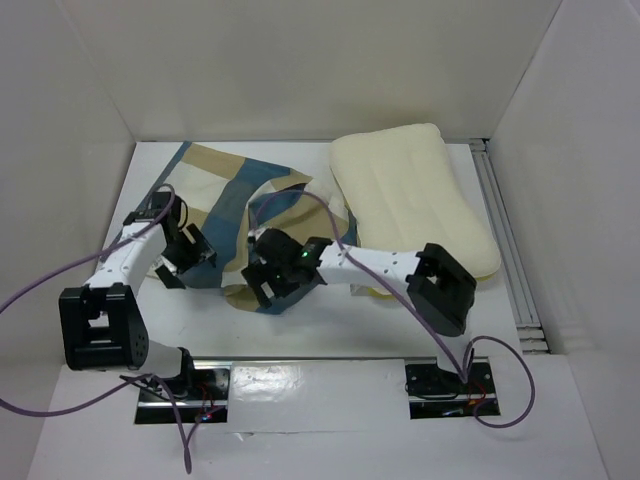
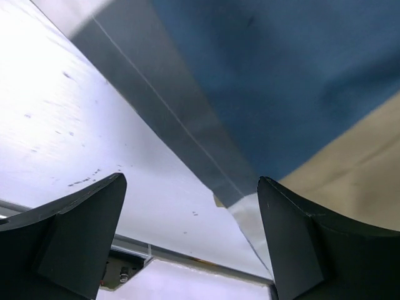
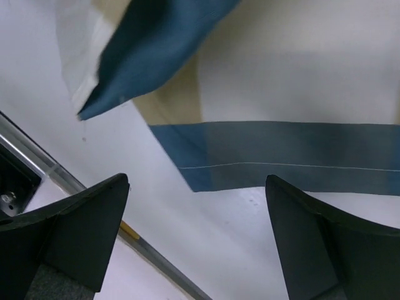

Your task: Put the pillow into the pillowcase

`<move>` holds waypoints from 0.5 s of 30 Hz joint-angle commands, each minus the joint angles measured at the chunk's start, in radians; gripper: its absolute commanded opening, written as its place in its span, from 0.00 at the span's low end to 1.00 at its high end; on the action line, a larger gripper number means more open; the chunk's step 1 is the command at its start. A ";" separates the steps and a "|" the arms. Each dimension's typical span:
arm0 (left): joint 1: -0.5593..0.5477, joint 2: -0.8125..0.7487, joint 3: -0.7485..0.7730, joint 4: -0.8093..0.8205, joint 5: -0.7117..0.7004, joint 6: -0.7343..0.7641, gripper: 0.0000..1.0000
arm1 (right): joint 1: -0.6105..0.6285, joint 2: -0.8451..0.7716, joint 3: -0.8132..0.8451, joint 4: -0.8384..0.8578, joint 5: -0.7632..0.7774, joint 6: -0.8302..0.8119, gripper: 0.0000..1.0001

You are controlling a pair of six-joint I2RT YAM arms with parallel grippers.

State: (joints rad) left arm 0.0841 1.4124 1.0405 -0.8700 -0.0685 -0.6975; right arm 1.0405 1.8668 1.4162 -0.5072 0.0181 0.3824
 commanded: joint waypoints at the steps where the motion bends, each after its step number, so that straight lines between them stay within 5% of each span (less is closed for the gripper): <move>1: 0.020 -0.006 -0.080 0.093 0.126 -0.057 0.99 | 0.047 0.063 0.044 0.042 0.022 -0.028 0.97; 9: 0.043 0.163 -0.120 0.250 0.142 -0.125 0.93 | 0.079 0.181 0.063 0.099 0.031 -0.037 0.85; 10: 0.043 0.177 -0.111 0.250 0.131 -0.125 0.84 | 0.079 0.190 0.063 0.099 0.048 -0.024 0.82; 12: 0.052 0.221 -0.080 0.250 0.105 -0.125 0.66 | 0.079 0.206 0.053 0.099 0.081 -0.011 0.61; 13: 0.052 0.233 -0.068 0.250 0.105 -0.125 0.36 | 0.079 0.206 0.044 0.087 0.118 0.002 0.45; 15: 0.077 0.258 -0.027 0.241 0.105 -0.125 0.04 | 0.069 0.184 0.023 0.064 0.198 0.035 0.00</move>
State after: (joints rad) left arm 0.1329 1.6455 0.9447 -0.6491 0.0498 -0.8188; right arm 1.1149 2.0514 1.4364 -0.4435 0.0841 0.3698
